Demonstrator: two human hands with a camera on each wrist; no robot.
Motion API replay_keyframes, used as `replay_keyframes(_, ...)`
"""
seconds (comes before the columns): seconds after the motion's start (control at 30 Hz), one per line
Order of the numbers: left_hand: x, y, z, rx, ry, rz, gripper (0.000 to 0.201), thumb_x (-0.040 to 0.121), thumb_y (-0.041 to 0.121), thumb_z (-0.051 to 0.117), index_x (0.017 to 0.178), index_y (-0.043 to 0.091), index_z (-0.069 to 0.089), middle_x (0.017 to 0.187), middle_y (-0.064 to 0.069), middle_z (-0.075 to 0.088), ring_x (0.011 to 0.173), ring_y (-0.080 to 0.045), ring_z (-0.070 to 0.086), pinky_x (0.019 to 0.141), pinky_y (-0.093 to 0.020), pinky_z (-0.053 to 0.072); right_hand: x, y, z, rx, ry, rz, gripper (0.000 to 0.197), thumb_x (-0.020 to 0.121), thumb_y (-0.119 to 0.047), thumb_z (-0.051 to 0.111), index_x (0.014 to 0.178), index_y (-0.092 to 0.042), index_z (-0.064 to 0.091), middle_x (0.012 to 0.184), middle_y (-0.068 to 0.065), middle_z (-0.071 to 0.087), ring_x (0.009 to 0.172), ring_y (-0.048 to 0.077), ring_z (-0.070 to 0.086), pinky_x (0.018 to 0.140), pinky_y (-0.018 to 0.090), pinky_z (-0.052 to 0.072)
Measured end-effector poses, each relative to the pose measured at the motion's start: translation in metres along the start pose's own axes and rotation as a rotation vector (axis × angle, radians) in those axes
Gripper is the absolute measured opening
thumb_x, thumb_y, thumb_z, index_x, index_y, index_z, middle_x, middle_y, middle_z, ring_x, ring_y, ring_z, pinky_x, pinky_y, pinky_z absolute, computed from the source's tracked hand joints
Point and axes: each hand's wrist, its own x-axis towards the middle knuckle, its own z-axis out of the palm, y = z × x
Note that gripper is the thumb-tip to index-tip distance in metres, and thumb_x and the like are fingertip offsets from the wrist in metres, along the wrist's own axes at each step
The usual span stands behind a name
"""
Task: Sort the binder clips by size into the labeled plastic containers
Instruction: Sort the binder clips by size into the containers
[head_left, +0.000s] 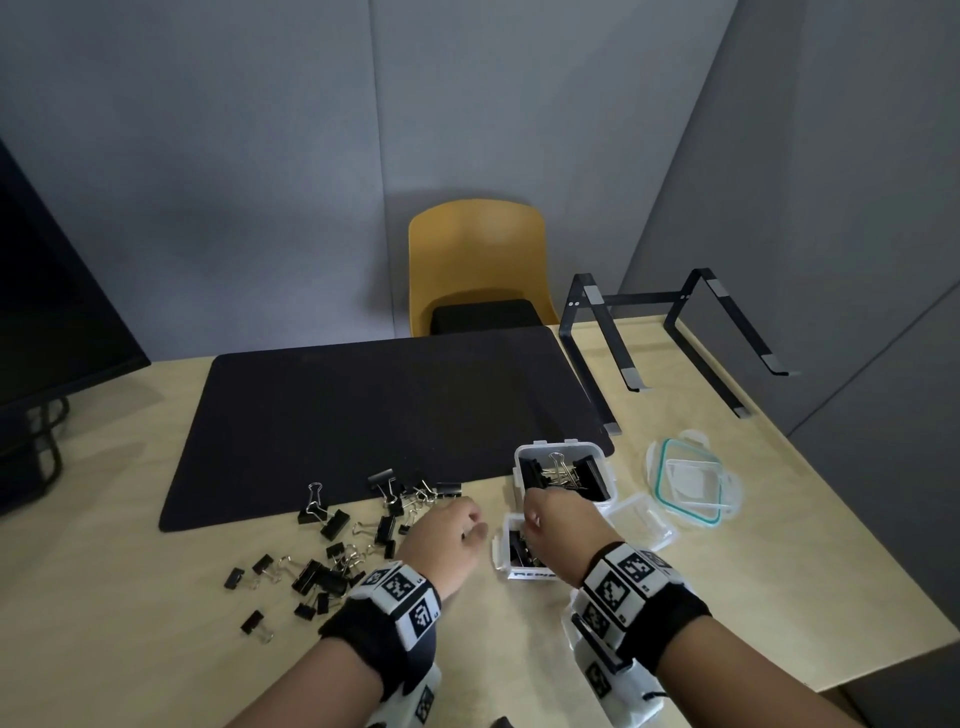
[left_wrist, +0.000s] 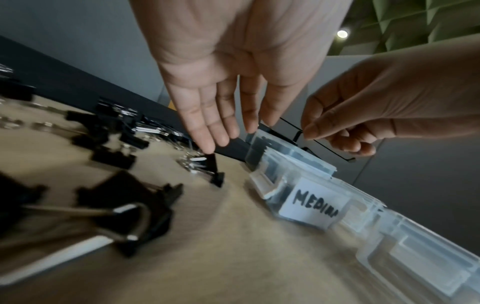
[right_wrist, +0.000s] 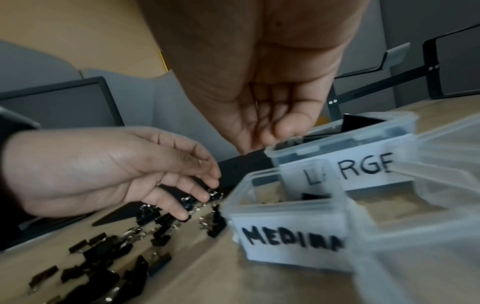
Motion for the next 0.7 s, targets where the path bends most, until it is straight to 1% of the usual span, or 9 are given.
replay_keyframes(0.03,-0.002,-0.006,-0.004,0.004,0.017,-0.016,0.020,0.095,0.029,0.048,0.107,0.018,0.060,0.111,0.004,0.058,0.097,-0.011,0.059,0.083,-0.025,0.047,0.002,-0.006,0.001,0.006,0.000,-0.006,0.015,0.090,-0.016,0.045,0.092,-0.007,0.056,0.097,0.013,0.060,0.082,0.027,0.054,0.069,0.030,0.040)
replay_keyframes(0.1,-0.005,-0.021,-0.014,0.015,0.040,-0.039,0.018,0.093,0.027,0.051,0.107,0.020,0.060,0.110,0.006,0.058,0.096,-0.010,0.059,0.083,-0.025,0.048,0.006,-0.018,0.005,0.026,-0.011,-0.016,0.016,0.090,-0.016,0.046,0.094,-0.006,0.058,0.100,0.011,0.061,0.087,0.027,0.057,0.072,0.030,0.042)
replay_keyframes(0.23,-0.008,-0.051,-0.032,0.082,0.058,-0.082,0.014,0.090,0.023,0.054,0.102,0.022,0.060,0.107,0.006,0.058,0.093,-0.008,0.055,0.081,-0.023,0.047,0.013,-0.037,0.018,0.072,-0.058,-0.018,0.020,0.088,-0.018,0.047,0.102,-0.012,0.061,0.107,0.009,0.062,0.099,0.026,0.059,0.086,0.034,0.050)
replay_keyframes(0.3,-0.008,-0.064,-0.041,0.108,0.060,-0.106,0.015,0.090,0.023,0.055,0.103,0.022,0.061,0.107,0.004,0.058,0.096,-0.010,0.055,0.084,-0.023,0.047,0.018,-0.047,0.024,0.079,-0.087,-0.012,0.025,0.089,-0.018,0.047,0.109,-0.012,0.061,0.112,0.009,0.061,0.105,0.026,0.057,0.090,0.034,0.049)
replay_keyframes(0.37,-0.005,-0.076,-0.048,0.115,0.054,-0.125,0.015,0.090,0.024,0.055,0.104,0.022,0.061,0.110,0.003,0.056,0.103,-0.012,0.055,0.088,-0.025,0.047,0.025,-0.056,0.030,0.075,-0.103,-0.004,0.029,0.091,-0.019,0.047,0.116,-0.010,0.058,0.118,0.009,0.058,0.110,0.025,0.055,0.091,0.031,0.046)
replay_keyframes(0.47,0.003,-0.088,-0.059,0.144,0.042,-0.154,0.014,0.090,0.024,0.053,0.102,0.022,0.059,0.113,0.002,0.054,0.106,-0.016,0.052,0.086,-0.025,0.045,0.037,-0.067,0.041,0.066,-0.104,0.047,0.032,0.092,-0.020,0.048,0.122,-0.008,0.054,0.122,0.011,0.056,0.113,0.025,0.054,0.092,0.031,0.043)
replay_keyframes(0.53,0.011,-0.092,-0.064,0.172,0.047,-0.172,0.020,0.090,0.027,0.053,0.108,0.021,0.058,0.115,0.001,0.053,0.105,-0.017,0.051,0.085,-0.027,0.045,0.046,-0.074,0.049,0.066,-0.089,0.114,0.031,0.091,-0.015,0.048,0.120,-0.007,0.053,0.122,0.012,0.055,0.113,0.026,0.054,0.092,0.030,0.043)
replay_keyframes(0.6,0.020,-0.094,-0.067,0.186,0.044,-0.183,0.030,0.089,0.032,0.056,0.116,0.020,0.055,0.118,0.000,0.053,0.109,-0.019,0.050,0.089,-0.031,0.046,0.055,-0.079,0.055,0.081,-0.068,0.172,0.031,0.089,-0.010,0.048,0.119,-0.006,0.051,0.125,0.012,0.052,0.114,0.026,0.053,0.092,0.029,0.043)
replay_keyframes(0.7,0.035,-0.094,-0.067,0.196,0.015,-0.187,0.045,0.087,0.038,0.059,0.126,0.018,0.049,0.125,-0.003,0.050,0.117,-0.022,0.047,0.097,-0.034,0.044,0.065,-0.082,0.062,0.105,-0.036,0.195,0.044,0.088,-0.007,0.050,0.131,-0.009,0.041,0.135,0.010,0.043,0.119,0.028,0.050,0.099,0.032,0.042)
